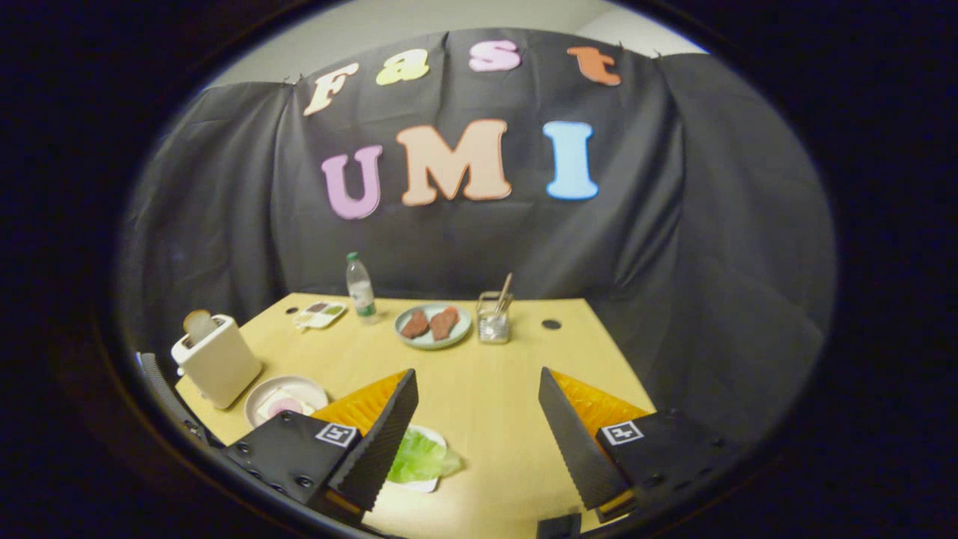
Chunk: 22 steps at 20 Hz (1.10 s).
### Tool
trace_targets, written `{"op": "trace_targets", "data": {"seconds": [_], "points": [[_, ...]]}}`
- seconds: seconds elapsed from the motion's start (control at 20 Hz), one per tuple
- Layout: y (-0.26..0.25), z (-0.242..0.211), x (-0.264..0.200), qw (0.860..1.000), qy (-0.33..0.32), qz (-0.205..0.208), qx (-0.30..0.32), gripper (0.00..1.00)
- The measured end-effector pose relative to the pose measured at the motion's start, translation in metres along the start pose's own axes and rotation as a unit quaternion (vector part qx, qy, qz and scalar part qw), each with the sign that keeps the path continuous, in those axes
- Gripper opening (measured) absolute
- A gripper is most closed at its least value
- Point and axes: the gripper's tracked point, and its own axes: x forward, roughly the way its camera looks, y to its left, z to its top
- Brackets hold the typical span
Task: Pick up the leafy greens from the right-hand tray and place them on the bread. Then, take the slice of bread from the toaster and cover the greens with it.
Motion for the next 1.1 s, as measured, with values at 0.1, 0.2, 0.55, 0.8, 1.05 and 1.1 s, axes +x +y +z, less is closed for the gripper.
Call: {"op": "trace_targets", "data": {"seconds": [0.1, 0.2, 0.55, 0.8, 1.05, 1.1], "points": [[0.009, -0.032, 0.010, 0.998, 0.052, 0.034, 0.016, 1.00], [0.018, -0.062, 0.021, 0.992, 0.103, 0.062, 0.039, 0.99], [0.025, -0.137, 0.063, 0.969, 0.215, 0.097, 0.074, 0.98], [0.026, -0.179, 0.079, 0.952, 0.279, 0.108, 0.060, 0.97], [0.027, -0.193, 0.090, 0.942, 0.307, 0.103, 0.092, 0.94], [0.029, -0.192, 0.092, 0.941, 0.307, 0.105, 0.099, 0.90]]}}
